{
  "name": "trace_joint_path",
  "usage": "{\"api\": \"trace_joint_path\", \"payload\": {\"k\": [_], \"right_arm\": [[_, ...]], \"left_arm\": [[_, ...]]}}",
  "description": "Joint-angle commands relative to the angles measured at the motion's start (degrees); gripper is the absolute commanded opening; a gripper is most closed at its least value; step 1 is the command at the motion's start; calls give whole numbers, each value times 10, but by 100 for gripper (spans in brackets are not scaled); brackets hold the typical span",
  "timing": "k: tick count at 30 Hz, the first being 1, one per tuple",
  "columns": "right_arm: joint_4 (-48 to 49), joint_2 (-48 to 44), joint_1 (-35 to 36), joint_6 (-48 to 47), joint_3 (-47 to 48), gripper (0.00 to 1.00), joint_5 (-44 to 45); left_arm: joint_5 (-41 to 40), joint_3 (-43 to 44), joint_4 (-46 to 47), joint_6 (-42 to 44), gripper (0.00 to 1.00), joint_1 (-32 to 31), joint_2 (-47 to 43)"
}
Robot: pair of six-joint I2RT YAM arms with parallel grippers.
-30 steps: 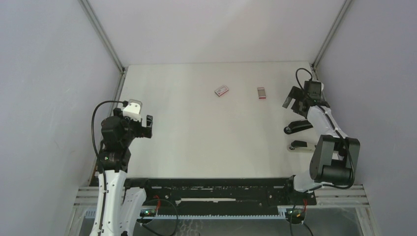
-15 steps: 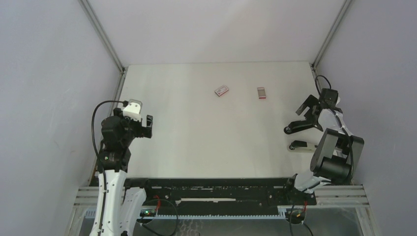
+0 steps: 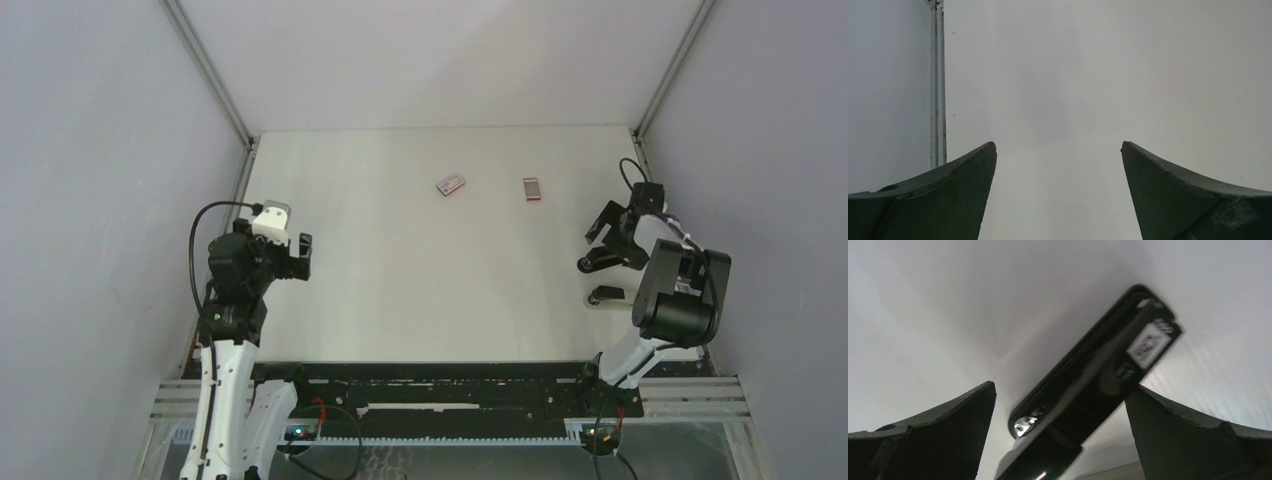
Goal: Unload the staples from the stapler
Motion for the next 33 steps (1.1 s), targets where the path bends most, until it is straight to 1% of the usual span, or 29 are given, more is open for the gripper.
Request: {"api": "trace_joint_path", "payload": {"k": [1,8,15,22,26,32,33], "right_arm": [[3,12,39,-20,33,100,11],[-6,33,100,-60,64,100,16],[-14,57,179,-103,93,99,81],[-21,75,228,-140,111,88,89],[-22,75,256,-153,114,81,122],[-24,64,276,-164,114,63,156],[-25,63,276,-164,114,62,162]], "left_arm": [[-2,-7,21,3,100,-4,2],[-2,-6,21,4,100,-4,5],[-3,-6,21,4,100,-4,4],[-3,-7,21,5,100,-4,4],[-4,-6,20,4,100,-4,3],[-4,-7,19,4,100,-4,2],[-4,-6,19,4,100,-4,2]]}}
